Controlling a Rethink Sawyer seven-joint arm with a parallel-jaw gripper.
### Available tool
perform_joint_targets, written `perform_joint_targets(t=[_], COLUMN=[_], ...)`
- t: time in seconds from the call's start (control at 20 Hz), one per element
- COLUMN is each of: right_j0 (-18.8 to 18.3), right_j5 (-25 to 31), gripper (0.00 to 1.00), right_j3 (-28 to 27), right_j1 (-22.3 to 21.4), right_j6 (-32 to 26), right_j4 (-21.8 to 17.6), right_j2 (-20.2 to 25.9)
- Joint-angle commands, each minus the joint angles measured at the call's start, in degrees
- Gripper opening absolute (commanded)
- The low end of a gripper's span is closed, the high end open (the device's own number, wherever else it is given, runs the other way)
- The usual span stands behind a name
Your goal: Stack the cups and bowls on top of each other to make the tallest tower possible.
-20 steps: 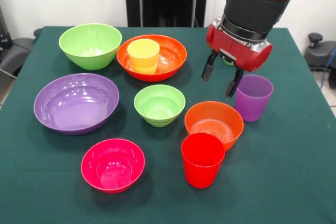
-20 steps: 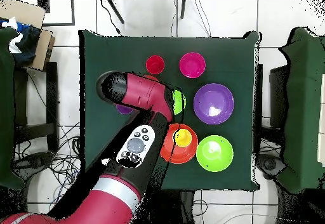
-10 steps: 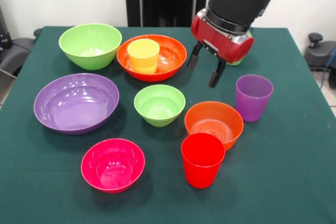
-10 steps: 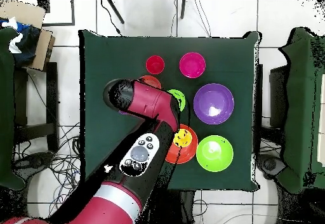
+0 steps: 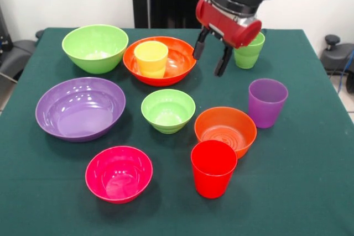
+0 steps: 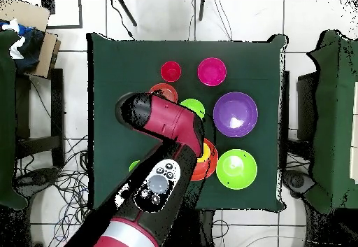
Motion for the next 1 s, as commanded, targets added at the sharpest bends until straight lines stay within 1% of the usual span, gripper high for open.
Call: perform_joint_targets(t=[0.05,0.2,0.45,0.75,1.0], right_j0=[-1.36,-1.41,-1.85,-2.84,-3.49], right_j5=[3.32,2.99,0.28,-0.05,-2.49], gripper=[1.00,1.00,1.00,1.00,1.00], right_j3=[2.34,1.98,0.67,-0.86,-1.46], right_j1=[-1.26,-0.71,2.05,3.28,4.60], right_j6=[5.42,6.62,10.62,11.27,11.31], right_j4=[-2.99,-2.46,-0.58,0.19,0.60], right_j2=[4.03,3.78,2.75,2.58,3.32])
